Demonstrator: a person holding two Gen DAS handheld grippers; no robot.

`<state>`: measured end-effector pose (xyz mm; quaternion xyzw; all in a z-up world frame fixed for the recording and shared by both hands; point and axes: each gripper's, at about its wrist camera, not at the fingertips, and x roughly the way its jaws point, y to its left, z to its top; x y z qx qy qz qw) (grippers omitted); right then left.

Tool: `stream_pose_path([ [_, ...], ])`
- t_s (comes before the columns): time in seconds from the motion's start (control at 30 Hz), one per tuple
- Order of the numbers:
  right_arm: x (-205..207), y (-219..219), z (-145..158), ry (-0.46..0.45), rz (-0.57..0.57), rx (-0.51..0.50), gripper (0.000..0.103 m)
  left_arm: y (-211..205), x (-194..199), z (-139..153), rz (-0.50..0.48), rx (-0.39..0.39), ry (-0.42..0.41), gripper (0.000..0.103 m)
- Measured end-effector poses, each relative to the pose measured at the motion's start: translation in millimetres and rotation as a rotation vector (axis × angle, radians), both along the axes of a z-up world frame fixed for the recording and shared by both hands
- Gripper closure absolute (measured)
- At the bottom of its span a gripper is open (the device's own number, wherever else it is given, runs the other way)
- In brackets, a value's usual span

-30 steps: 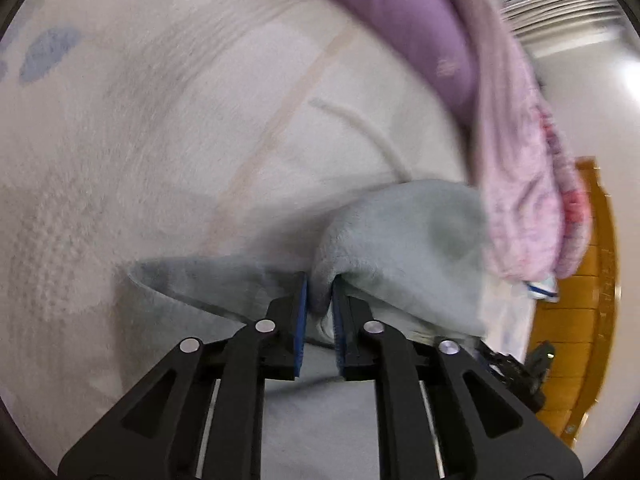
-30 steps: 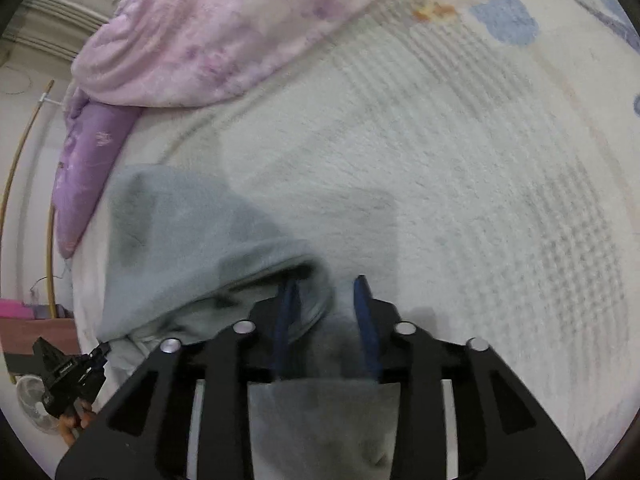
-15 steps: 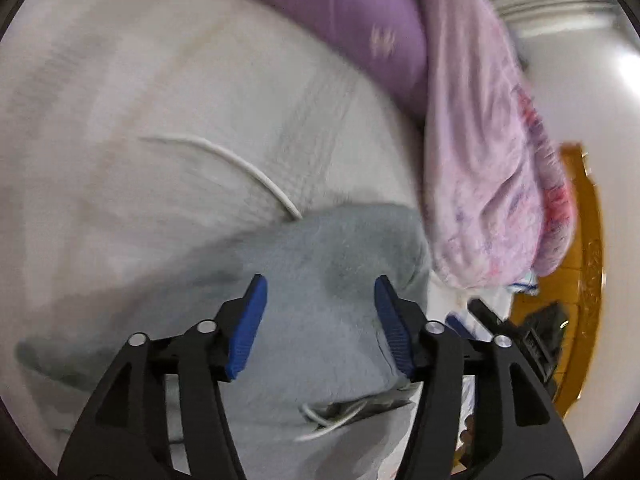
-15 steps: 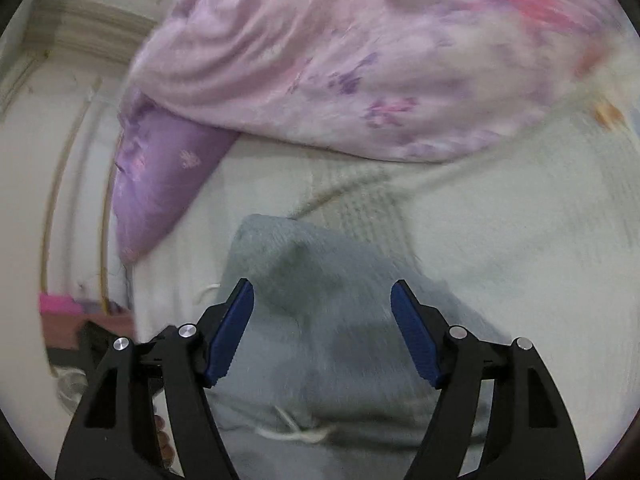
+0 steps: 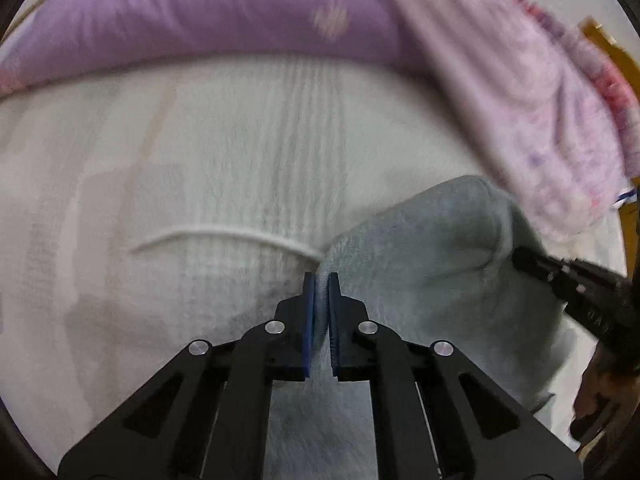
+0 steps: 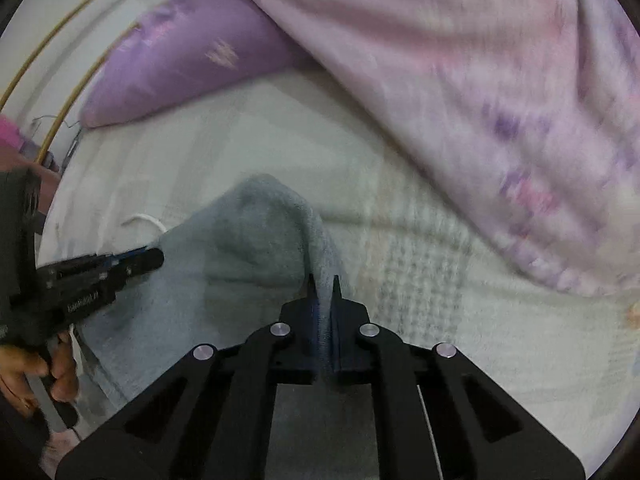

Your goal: Fold large clothes

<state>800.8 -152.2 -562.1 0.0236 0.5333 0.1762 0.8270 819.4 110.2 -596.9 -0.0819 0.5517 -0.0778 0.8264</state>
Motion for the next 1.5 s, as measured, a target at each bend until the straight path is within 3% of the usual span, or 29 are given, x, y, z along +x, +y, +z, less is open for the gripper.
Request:
stream_pose_path([
  [0.17,-87,-8,66,-0.278,-0.017,0.032,0.099,8,-67,69,-0.007,-0.046,-0.206,0.098],
  [0.3,-162,-1,79,-0.329,-0.028,0.053,0.098,15,-135,91,0.006,-0.065,-0.255,0.098],
  [0.47,-247,10,52,-0.216,-0.097,0.054,0.098,16,-223,74,0.033,-0.059,-0.183,0.097],
  [0.6,-287,7,23,-0.027,-0.175,0.059,0.093,20,-261,44,0.061,-0.044,-0.03,0.097],
  [0.73,-308,-10,21,0.127,-0.32,0.216,0.083,31,-287,39,0.138,-0.134,0.085,0.095],
  [0.8,-311,-17,23,0.172,-0.376,0.283,0.079,37,-291,43,0.177,-0.195,0.108,0.083],
  [0.87,-311,-26,24,0.223,-0.462,0.378,0.078,43,-290,44,0.263,-0.296,0.147,0.036],
  [0.9,-311,-29,25,0.24,-0.488,0.395,0.077,44,-291,44,0.292,-0.336,0.158,0.033],
  [0.97,-312,-33,25,0.275,-0.523,0.406,0.075,44,-292,45,0.324,-0.453,0.185,0.033],
  [1.03,-321,-40,21,0.317,-0.57,0.447,0.062,43,-294,40,0.35,-0.539,0.231,0.033],
  [1.07,-324,-45,20,0.331,-0.592,0.469,0.041,42,-293,37,0.359,-0.561,0.247,0.032],
  [1.1,-330,-49,20,0.331,-0.614,0.5,0.035,41,-293,33,0.367,-0.582,0.262,0.032],
  [1.23,-340,-60,8,0.357,-0.722,0.661,0.035,36,-284,6,0.42,-0.641,0.355,0.032],
  [1.4,-320,-59,-25,0.426,-0.811,0.716,0.035,20,-271,-16,0.374,-0.611,0.394,0.035],
  [1.43,-314,-56,-31,0.436,-0.801,0.718,0.035,19,-271,-17,0.357,-0.606,0.384,0.044],
  [1.47,-310,-54,-34,0.436,-0.793,0.712,0.046,17,-270,-18,0.338,-0.589,0.369,0.072],
  [1.5,-303,-48,-34,0.424,-0.755,0.715,0.072,13,-267,-16,0.301,-0.562,0.352,0.089],
])
